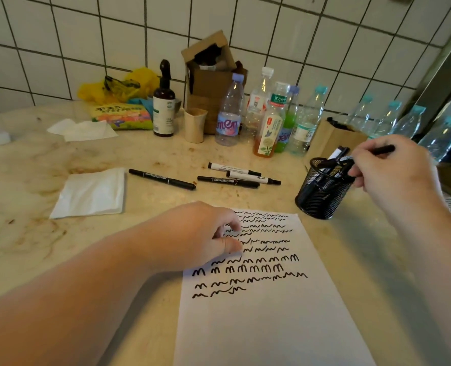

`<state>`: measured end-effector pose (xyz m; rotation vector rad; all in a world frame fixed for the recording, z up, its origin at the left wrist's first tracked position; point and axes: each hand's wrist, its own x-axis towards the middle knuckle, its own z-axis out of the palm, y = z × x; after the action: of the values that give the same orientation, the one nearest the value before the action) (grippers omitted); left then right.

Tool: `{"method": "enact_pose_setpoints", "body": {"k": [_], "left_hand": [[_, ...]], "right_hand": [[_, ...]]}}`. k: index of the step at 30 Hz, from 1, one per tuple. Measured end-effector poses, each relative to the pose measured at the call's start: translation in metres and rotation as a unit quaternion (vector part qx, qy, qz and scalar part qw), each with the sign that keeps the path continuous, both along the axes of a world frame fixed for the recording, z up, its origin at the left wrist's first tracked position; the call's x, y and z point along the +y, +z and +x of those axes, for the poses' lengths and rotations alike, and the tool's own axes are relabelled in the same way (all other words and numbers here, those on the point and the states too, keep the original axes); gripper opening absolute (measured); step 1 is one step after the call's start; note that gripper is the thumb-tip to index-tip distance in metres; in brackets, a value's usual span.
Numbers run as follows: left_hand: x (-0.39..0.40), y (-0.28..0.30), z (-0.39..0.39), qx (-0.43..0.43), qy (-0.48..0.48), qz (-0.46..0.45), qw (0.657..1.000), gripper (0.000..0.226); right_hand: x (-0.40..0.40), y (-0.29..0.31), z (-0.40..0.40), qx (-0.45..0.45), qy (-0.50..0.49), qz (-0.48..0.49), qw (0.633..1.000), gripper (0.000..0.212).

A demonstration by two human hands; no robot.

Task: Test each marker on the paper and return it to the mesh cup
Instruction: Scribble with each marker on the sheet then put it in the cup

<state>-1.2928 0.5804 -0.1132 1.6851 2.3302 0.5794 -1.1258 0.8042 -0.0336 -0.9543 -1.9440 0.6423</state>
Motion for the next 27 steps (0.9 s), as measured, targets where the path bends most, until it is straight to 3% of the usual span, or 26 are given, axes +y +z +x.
{"method": "enact_pose_setpoints", "body": {"k": [2, 4, 7, 11, 14, 19, 23, 27], "left_hand": [[0.001, -0.001, 0.0, 0.002, 0.0, -0.002, 1.0, 0.037], [0.001, -0.001, 0.0, 0.006, 0.001, -0.003, 1.0, 0.037], [0.001, 0.0, 0.0, 0.005, 0.001, -0.005, 1.0, 0.036], [0.002, -0.002, 0.0, 0.001, 0.001, -0.009, 1.0, 0.037], [0.003, -0.002, 0.0, -0.004, 0.002, -0.016, 1.0, 0.033], [0.004, 0.0, -0.001, 0.002, 0.004, -0.024, 1.0, 0.028], [0.004, 0.001, -0.002, 0.02, 0.002, -0.024, 1.0, 0.031], [0.004, 0.0, -0.002, 0.017, -0.001, -0.026, 1.0, 0.031]], "right_hand": [[0.007, 0.002, -0.007, -0.057, -0.005, 0.002, 0.998, 0.006], [0.012, 0.004, -0.012, -0.082, -0.016, 0.006, 0.996, 0.019], [0.009, 0.006, -0.014, -0.058, -0.045, 0.047, 0.996, 0.034], [-0.018, -0.006, -0.026, -0.029, 0.012, 0.145, 0.989, 0.017], [-0.036, -0.022, -0.049, -0.126, 0.111, 0.173, 0.97, 0.009], [-0.033, -0.051, -0.104, -0.332, 0.192, 0.138, 0.913, 0.028], [-0.031, -0.063, -0.129, -0.371, 0.188, 0.121, 0.901, 0.042], [-0.027, -0.069, -0.142, -0.398, 0.162, 0.149, 0.89, 0.038]]}}
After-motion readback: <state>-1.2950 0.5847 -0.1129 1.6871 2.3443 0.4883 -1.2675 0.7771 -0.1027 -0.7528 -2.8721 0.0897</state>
